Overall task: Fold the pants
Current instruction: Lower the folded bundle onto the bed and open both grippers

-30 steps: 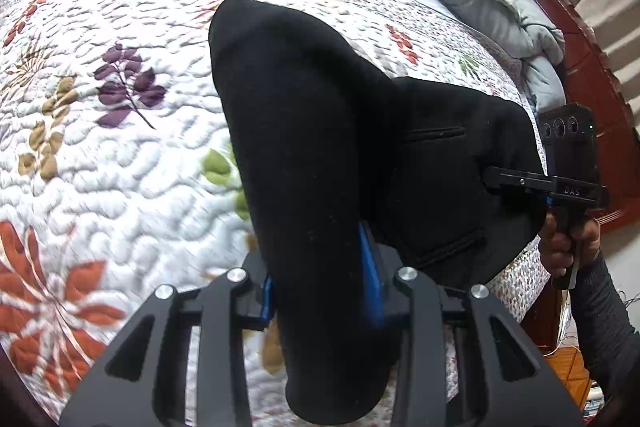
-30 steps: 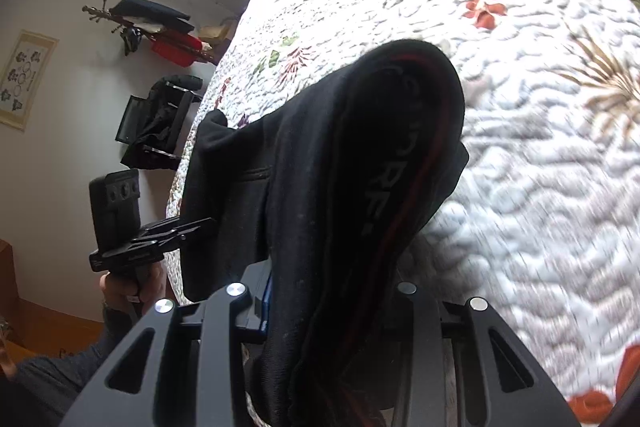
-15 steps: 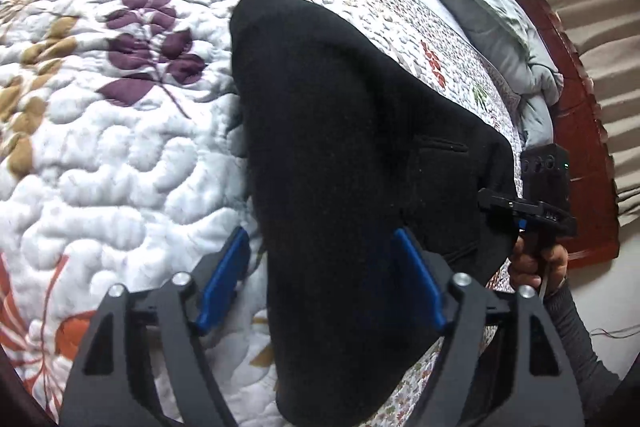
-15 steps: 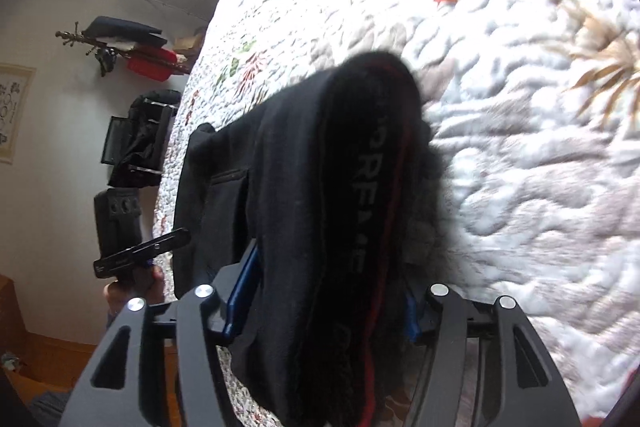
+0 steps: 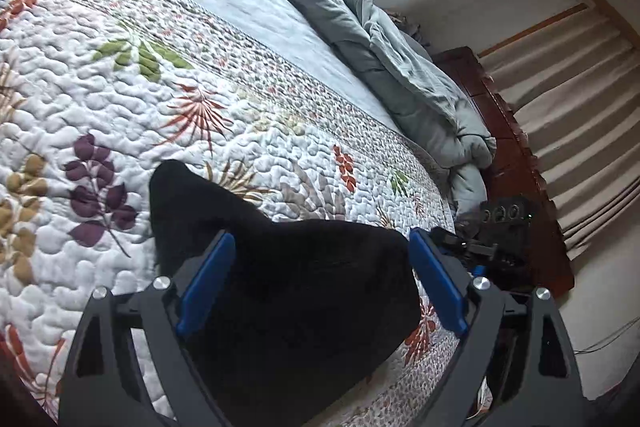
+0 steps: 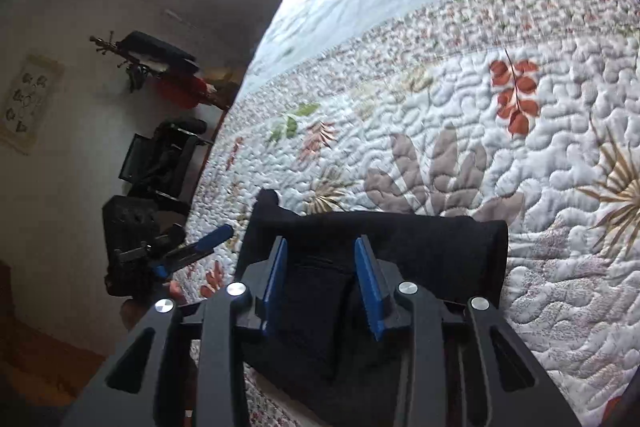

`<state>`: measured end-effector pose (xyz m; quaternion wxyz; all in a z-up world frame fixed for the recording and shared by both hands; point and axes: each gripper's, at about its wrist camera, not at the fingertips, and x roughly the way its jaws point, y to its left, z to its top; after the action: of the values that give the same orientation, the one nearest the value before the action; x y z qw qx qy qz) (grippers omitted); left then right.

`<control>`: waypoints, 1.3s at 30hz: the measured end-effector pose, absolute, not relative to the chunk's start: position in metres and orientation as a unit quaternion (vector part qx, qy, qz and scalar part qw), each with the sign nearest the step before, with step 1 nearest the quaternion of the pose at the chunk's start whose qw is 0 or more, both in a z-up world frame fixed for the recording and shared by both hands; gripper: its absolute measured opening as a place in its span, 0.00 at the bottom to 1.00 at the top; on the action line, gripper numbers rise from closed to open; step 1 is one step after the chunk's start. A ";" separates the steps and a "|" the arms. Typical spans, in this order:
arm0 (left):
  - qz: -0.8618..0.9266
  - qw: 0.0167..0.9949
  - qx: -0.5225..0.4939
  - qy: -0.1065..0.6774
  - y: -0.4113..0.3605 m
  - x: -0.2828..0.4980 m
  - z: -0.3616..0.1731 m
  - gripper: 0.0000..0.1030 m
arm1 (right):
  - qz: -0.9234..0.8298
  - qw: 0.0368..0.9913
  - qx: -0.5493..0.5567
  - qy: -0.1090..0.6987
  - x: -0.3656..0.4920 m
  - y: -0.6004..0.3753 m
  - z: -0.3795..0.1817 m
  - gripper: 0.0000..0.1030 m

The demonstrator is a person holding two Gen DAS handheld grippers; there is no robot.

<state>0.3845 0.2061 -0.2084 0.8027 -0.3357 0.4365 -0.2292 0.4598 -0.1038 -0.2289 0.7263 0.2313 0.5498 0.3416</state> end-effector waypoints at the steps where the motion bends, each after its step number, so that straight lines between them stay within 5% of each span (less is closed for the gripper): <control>1: -0.227 0.799 -0.333 0.446 0.199 0.392 -0.217 0.86 | 0.332 0.724 0.233 0.559 0.463 -0.115 -0.246 0.23; 2: -0.222 0.797 -0.333 0.452 0.197 0.395 -0.226 0.86 | 0.322 0.721 0.236 0.567 0.466 -0.126 -0.263 0.06; 3: -0.216 0.794 -0.334 0.460 0.199 0.399 -0.238 0.86 | 0.320 0.711 0.253 0.572 0.471 -0.136 -0.278 0.00; 11: -0.216 0.761 -0.392 0.469 0.226 0.416 -0.272 0.83 | 0.350 0.687 0.316 0.553 0.471 -0.161 -0.296 0.00; 14: -0.197 0.774 -0.384 0.463 0.229 0.399 -0.252 0.86 | 0.362 0.701 0.316 0.527 0.447 -0.178 -0.263 0.20; 21: -0.193 0.834 -0.270 0.440 0.203 0.308 -0.200 0.90 | 0.401 0.691 0.277 0.534 0.370 -0.179 -0.246 0.20; 23: -0.186 0.833 -0.251 0.457 0.192 0.294 -0.214 0.90 | 0.374 0.687 0.270 0.562 0.364 -0.180 -0.275 0.14; 24: -0.181 0.825 -0.249 0.474 0.186 0.291 -0.227 0.90 | 0.358 0.691 0.262 0.571 0.364 -0.183 -0.290 0.01; 29: -0.150 0.811 -0.229 0.518 0.172 0.290 -0.273 0.90 | 0.346 0.691 0.292 0.564 0.359 -0.198 -0.292 0.00; 32: -0.142 0.803 -0.246 0.524 0.179 0.281 -0.274 0.90 | 0.337 0.702 0.303 0.548 0.345 -0.211 -0.268 0.17; 34: -0.128 0.810 -0.253 0.513 0.187 0.267 -0.261 0.91 | 0.312 0.728 0.300 0.532 0.323 -0.225 -0.245 0.42; 39: -0.096 0.844 -0.233 0.473 0.190 0.202 -0.204 0.97 | 0.256 0.779 0.293 0.492 0.242 -0.250 -0.200 0.71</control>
<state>0.2016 0.1901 -0.2040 0.8441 -0.2332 0.4731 -0.0963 0.2419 -0.2505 -0.2005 0.7786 0.2929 0.4922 0.2563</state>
